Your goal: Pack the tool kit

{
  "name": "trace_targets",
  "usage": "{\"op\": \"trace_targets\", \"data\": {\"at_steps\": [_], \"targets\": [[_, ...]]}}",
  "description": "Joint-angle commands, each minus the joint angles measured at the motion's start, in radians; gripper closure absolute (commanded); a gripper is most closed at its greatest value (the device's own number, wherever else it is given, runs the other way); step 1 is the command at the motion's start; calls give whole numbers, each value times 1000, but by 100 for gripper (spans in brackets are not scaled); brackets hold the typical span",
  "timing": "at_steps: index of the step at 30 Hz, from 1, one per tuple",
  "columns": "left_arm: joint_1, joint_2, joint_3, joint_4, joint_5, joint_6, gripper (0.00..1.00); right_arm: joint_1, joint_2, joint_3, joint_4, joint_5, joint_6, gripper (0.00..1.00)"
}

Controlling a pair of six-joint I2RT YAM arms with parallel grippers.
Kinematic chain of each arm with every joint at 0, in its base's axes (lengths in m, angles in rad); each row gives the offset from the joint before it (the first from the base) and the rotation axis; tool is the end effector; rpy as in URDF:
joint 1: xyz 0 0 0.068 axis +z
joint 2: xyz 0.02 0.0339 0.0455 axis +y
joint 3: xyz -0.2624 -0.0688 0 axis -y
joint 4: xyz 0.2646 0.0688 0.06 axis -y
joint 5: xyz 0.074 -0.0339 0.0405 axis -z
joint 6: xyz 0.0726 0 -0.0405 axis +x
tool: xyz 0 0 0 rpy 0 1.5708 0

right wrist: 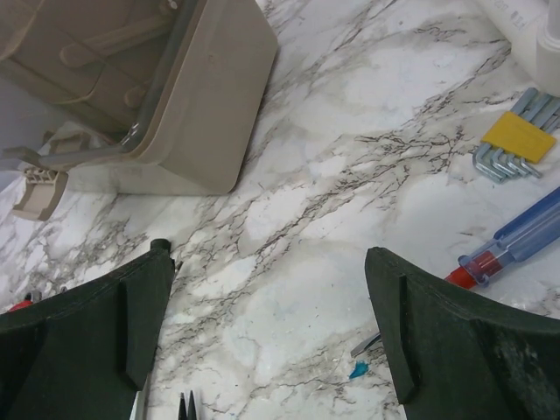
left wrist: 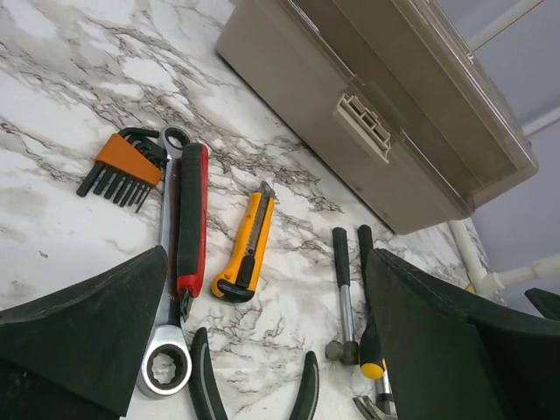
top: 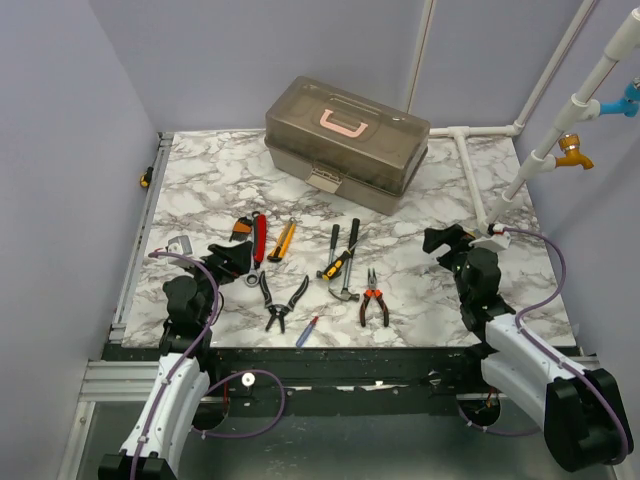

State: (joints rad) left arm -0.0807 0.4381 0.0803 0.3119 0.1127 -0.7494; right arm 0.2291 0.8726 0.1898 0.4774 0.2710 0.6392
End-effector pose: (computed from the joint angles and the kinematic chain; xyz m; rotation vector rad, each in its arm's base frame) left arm 0.1959 -0.0240 0.1816 -0.4613 1.6011 -0.7267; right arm 0.2336 0.0345 0.1647 0.5538 1.6968 0.3874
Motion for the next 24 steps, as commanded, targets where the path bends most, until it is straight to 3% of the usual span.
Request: {"op": "trace_targets", "data": {"at_steps": [1,13,19,24], "targets": [[0,-13,3,8,-9,-5,2,1,20,19,4,-18,11,0],[-7,186,42,144,173,-3,1,1,32,16,36,-80,-13,0],[-76,333,69,230,158,-27,3,1,77,23,71,-118,-10,0],[-160,495,187,248,110,-160,5,1,101,34,74,-137,-9,0]]}}
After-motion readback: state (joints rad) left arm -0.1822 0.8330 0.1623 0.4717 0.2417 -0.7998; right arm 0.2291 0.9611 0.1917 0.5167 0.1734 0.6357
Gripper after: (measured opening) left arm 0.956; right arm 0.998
